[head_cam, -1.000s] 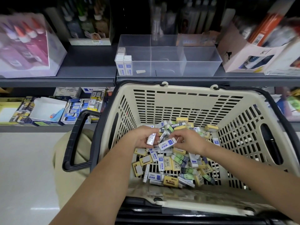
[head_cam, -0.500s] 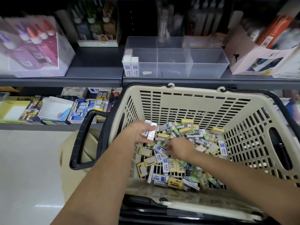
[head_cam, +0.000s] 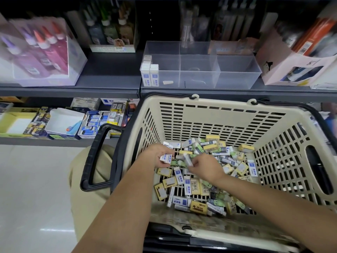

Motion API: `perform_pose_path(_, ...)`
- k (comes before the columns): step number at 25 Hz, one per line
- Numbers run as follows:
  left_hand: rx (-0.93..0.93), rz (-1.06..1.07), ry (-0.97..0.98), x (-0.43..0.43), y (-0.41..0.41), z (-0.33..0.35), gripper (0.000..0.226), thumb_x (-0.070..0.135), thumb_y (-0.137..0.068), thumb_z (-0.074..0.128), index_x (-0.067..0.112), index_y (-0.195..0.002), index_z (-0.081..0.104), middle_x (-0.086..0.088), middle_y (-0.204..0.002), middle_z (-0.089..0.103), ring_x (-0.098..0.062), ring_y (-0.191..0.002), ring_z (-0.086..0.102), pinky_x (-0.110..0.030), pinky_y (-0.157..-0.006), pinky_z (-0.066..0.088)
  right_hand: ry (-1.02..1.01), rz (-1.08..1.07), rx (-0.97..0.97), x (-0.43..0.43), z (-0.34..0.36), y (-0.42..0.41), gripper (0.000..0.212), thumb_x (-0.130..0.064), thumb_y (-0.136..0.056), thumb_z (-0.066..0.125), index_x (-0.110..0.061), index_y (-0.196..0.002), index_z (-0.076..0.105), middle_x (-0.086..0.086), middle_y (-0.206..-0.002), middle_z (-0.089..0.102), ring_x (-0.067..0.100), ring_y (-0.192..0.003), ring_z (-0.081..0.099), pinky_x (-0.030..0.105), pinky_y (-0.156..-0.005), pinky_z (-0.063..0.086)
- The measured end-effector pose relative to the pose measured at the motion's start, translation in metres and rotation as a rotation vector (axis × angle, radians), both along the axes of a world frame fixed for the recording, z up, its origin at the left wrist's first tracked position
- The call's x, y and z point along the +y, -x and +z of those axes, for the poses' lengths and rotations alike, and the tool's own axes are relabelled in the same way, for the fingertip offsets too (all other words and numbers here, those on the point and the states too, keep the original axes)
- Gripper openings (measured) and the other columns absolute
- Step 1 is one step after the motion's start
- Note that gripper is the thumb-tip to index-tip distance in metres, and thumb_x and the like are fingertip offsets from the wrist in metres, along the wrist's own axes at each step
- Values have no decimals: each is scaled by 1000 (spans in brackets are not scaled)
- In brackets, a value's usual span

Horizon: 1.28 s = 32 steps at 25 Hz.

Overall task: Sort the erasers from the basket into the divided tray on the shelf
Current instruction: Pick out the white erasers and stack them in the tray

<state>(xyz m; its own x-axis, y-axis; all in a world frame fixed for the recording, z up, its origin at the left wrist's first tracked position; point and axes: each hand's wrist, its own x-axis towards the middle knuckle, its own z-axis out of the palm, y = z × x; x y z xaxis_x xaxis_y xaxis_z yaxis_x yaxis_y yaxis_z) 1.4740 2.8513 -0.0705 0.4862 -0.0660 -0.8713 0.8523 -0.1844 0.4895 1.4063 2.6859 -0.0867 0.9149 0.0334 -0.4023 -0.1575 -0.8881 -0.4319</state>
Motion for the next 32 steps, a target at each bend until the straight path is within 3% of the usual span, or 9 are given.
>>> perform_pose_path(5,32,11,342,-13,3,5,31,11,-81,69,1,-108,59,-14,-100,65,-24,-89,64,-40,-85,53,-116,35,-269,5,21,-16,25,-32,-82,65,-13,-67,61,-2,-59,57,12,-55,52,24,-54,42)
perform_pose_path(10,-37,178,330,-9,-3,3,29,7,-77,72,3,-104,61,-12,-96,67,-22,-83,66,-32,-61,56,-313,13,-252,7,18,-14,16,-23,-88,62,-11,-89,72,3,-75,70,11,-57,59,22,-58,49)
perform_pose_path(14,-38,211,281,-8,-3,1,29,0,-77,71,0,-105,62,-14,-101,66,-24,-89,64,-34,-62,54,-22,215,25,11,-8,1,25,-31,-88,60,-8,-92,69,7,-87,70,22,-77,66,34,-69,55)
perform_pose_path(18,-35,200,260,-9,-4,2,28,-2,-78,70,1,-104,60,-13,-95,65,-22,-86,63,-34,-60,54,179,281,87,32,-23,8,37,-44,-84,61,-12,-101,52,6,-91,63,25,-83,60,31,-58,42)
perform_pose_path(20,-26,203,250,-8,-5,1,21,-3,-77,70,3,-95,60,-12,-92,64,-22,-84,63,-34,-59,54,177,269,101,38,-23,9,38,-36,-83,63,-12,-106,45,5,-90,59,25,-81,59,31,-55,41)
perform_pose_path(23,-17,190,214,-6,-6,-2,33,-4,-75,72,2,-104,57,-14,-104,61,-25,-89,61,-33,-54,56,-40,88,178,31,-17,5,34,-16,-81,64,-13,-107,42,2,-86,56,20,-74,58,30,-51,44)
perform_pose_path(25,-24,177,181,-5,-7,-6,40,-3,-73,73,4,-108,56,-13,-107,56,-28,-94,59,-34,-58,57,-198,-63,171,17,-6,-1,25,-13,-81,65,-14,-100,50,0,-85,59,11,-67,56,20,-50,43)
perform_pose_path(28,19,136,232,-6,-5,-6,35,8,-71,78,6,-101,60,-12,-97,65,-24,-89,63,-34,-60,55,-505,-302,115,-1,13,-12,19,-8,-83,64,-11,-102,61,3,-81,62,13,-66,57,20,-57,49)
perform_pose_path(32,53,-34,375,-10,-1,0,40,17,-70,79,9,-106,62,-10,-99,69,-24,-91,67,-38,-68,57,-686,-301,59,4,27,-23,22,-5,-83,66,-11,-103,64,-2,-70,62,5,-57,57,16,-54,48)
